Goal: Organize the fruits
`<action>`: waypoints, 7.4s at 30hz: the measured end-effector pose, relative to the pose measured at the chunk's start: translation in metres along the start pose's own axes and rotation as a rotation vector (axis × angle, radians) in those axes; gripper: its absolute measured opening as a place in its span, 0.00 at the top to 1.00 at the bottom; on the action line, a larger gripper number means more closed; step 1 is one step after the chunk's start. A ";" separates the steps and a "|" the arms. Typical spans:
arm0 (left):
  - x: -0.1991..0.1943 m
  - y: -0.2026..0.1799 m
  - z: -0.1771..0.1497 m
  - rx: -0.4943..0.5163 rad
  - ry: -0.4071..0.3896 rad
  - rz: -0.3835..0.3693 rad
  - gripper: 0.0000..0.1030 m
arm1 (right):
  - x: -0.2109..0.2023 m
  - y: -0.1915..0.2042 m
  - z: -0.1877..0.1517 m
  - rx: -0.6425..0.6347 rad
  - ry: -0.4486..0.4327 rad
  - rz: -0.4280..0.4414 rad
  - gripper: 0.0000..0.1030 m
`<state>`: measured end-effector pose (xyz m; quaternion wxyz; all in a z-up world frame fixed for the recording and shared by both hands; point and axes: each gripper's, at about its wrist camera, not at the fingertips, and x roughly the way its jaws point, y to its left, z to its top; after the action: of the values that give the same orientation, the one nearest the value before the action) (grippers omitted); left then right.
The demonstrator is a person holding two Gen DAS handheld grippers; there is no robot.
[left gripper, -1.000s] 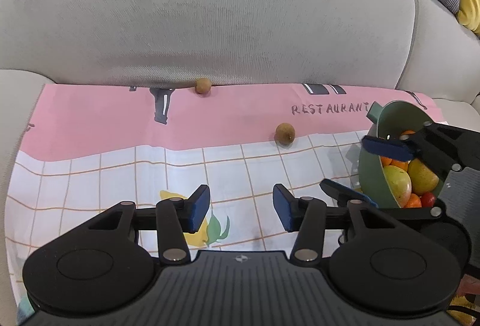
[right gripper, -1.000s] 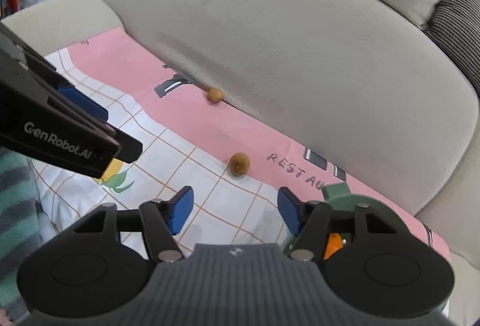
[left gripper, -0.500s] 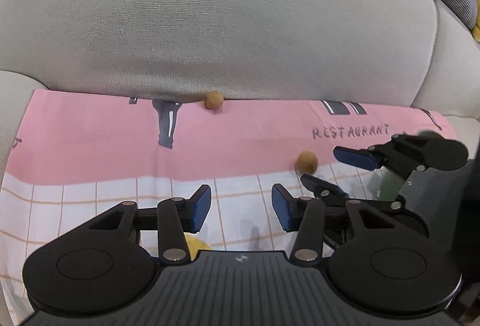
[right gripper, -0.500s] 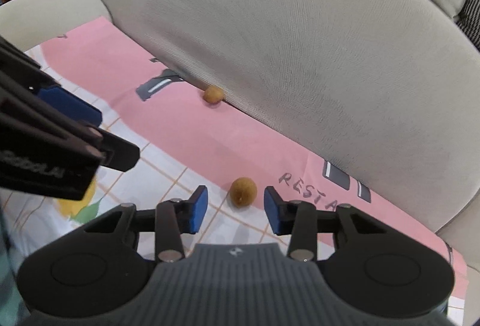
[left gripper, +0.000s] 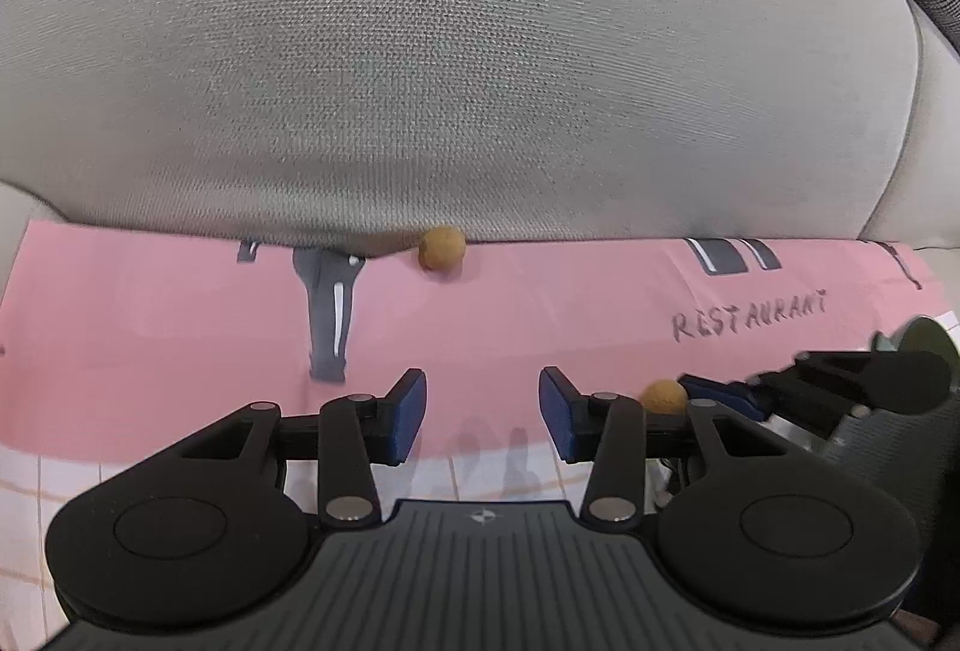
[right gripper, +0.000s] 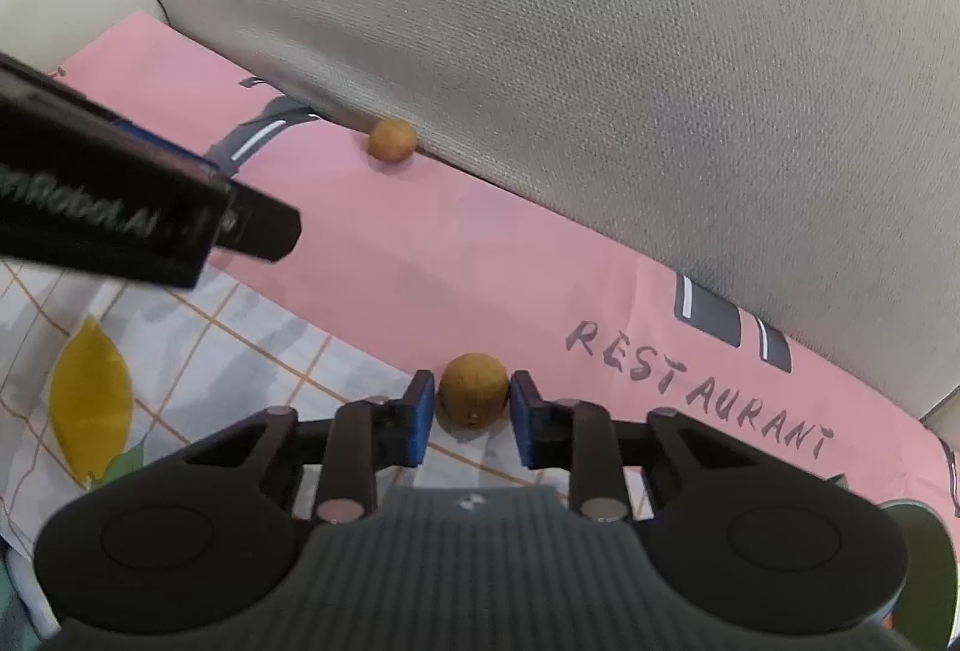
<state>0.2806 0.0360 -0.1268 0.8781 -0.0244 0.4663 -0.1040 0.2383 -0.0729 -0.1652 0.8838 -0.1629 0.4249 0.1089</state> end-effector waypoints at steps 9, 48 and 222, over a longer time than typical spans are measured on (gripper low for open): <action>0.036 0.008 0.029 -0.008 -0.022 0.030 0.51 | -0.009 -0.016 0.020 0.065 -0.075 0.022 0.79; -0.052 -0.014 0.016 -0.015 -0.047 0.014 0.73 | -0.082 -0.031 0.002 0.186 -0.132 0.127 0.79; -0.188 -0.129 -0.148 0.156 -0.136 0.238 0.13 | -0.249 -0.018 -0.168 0.408 -0.176 -0.123 0.04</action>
<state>0.0355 -0.0438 -0.0396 0.9131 0.0922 0.3958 -0.0333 -0.0292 -0.1674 -0.0645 0.9370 0.0036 0.3487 -0.0194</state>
